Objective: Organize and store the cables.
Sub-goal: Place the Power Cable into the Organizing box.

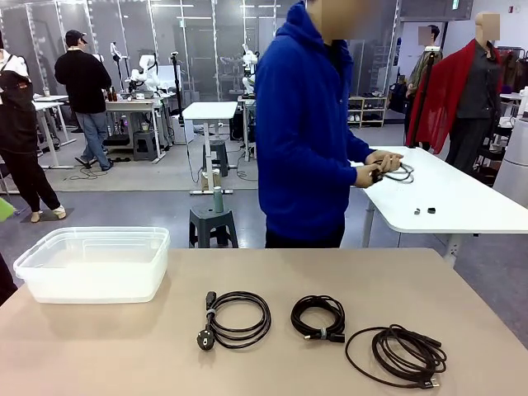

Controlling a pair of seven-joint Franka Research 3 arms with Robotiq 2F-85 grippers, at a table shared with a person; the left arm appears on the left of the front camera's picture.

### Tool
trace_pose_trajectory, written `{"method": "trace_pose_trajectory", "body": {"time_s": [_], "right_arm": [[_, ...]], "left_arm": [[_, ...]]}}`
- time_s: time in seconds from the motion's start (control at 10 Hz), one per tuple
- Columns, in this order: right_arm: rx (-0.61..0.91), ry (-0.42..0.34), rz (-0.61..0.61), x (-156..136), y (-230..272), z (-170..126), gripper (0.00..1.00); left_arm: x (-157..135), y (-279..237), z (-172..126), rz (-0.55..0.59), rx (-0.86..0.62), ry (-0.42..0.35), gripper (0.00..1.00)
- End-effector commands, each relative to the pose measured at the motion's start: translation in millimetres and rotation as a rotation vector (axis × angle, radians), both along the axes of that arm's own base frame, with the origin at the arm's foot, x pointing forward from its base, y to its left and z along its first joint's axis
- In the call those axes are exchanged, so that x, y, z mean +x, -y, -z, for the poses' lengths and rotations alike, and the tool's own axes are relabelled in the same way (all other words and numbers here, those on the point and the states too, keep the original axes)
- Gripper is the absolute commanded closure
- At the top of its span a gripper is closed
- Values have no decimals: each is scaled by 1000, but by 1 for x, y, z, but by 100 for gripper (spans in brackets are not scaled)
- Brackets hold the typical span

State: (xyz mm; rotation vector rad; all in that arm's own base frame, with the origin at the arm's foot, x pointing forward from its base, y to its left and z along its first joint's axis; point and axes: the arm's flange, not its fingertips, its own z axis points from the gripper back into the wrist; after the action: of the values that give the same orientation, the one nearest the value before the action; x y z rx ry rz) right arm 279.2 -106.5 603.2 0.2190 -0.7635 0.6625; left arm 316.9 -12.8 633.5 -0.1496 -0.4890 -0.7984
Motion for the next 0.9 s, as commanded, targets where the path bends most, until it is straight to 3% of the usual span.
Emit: {"method": "trace_pose_trajectory", "body": {"time_s": [0.0,0.4,0.8], "right_arm": [[1,0,0,0,1,0,0],[1,0,0,0,1,0,0],[1,0,0,0,1,0,0]], "left_arm": [[13,30,-11,37,-26,-64,0],[51,120,2,46,78,-119,0],[71,168,33,76,88,-203,0]]}}
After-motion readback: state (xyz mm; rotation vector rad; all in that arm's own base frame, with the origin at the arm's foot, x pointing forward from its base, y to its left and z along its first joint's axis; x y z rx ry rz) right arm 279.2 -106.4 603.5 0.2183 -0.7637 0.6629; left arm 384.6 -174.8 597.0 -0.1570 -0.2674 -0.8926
